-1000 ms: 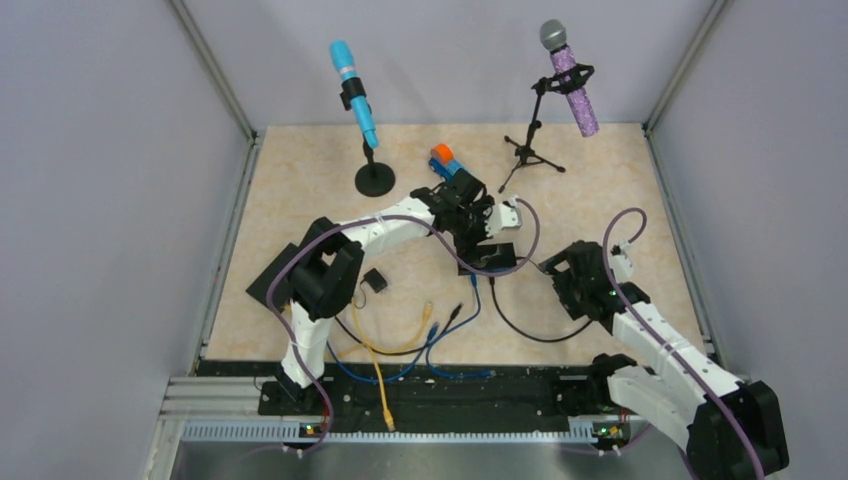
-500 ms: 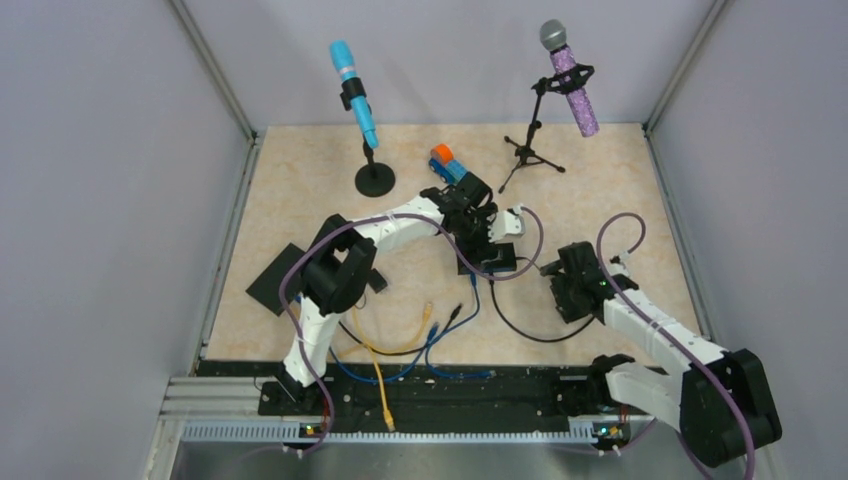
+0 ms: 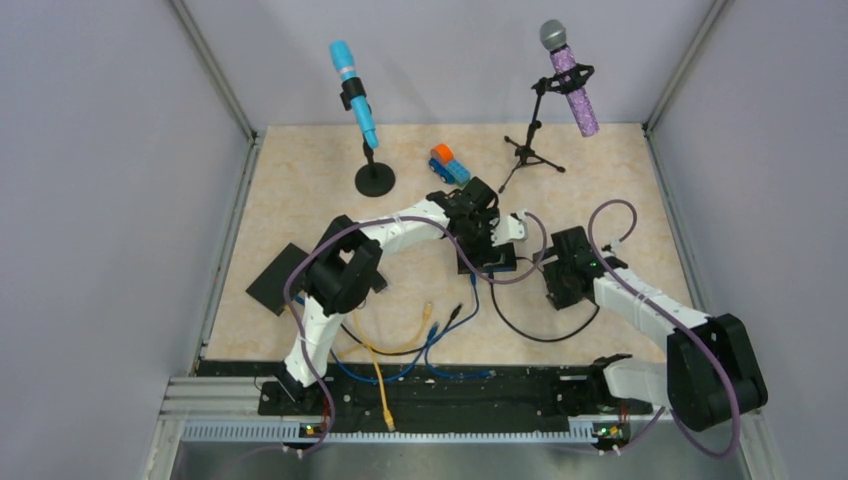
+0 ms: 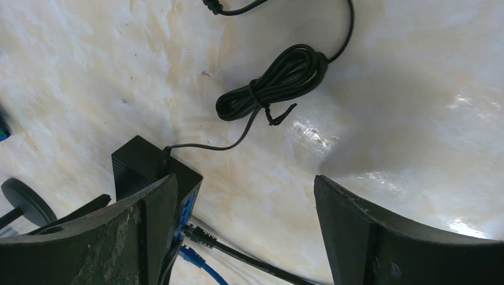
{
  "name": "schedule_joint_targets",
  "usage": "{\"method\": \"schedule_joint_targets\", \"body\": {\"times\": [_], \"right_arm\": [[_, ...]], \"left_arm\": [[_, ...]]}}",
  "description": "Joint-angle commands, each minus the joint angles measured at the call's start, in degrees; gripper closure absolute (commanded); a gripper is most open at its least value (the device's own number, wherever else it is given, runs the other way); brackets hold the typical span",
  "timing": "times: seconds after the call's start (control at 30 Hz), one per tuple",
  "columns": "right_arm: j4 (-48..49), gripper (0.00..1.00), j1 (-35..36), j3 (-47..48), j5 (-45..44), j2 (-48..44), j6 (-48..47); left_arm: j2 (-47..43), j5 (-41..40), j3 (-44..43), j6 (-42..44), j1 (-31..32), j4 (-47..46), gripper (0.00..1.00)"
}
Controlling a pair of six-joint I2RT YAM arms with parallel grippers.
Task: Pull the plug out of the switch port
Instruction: Adjust the switch port at the center of the board.
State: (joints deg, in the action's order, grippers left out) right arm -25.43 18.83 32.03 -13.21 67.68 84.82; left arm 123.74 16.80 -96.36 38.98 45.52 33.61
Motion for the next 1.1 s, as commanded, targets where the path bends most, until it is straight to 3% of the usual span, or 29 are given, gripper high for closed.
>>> {"method": "schedule_joint_targets", "body": {"times": [0.0, 0.53, 0.73, 0.9, 1.07], "right_arm": [[2.53, 0.17, -0.91, 4.16, 2.34, 4.08, 1.28], [8.47, 0.26, -3.57, 4.94, 7.53, 11.5, 3.24], [11.62, 0.39, -3.5, 6.93, 9.11, 16.47, 4.39], [13.17, 0.44, -3.35, 7.54, 9.67, 19.2, 6.1], [14.21, 0.6, -3.11, 6.92, 9.52, 21.18, 7.61]], "left_arm": [[-0.08, -0.42, -2.51, -1.34, 0.1, -1.79, 0.09], [1.35, 1.29, -2.48, -2.58, 0.19, -0.86, 0.1], [0.88, 0.61, -2.24, -2.85, 0.25, -1.13, 0.11], [0.58, 1.65, -2.41, -3.79, 0.2, -0.57, 0.15], [1.05, 1.42, -2.67, -5.18, 0.19, 1.01, 0.15]]}}
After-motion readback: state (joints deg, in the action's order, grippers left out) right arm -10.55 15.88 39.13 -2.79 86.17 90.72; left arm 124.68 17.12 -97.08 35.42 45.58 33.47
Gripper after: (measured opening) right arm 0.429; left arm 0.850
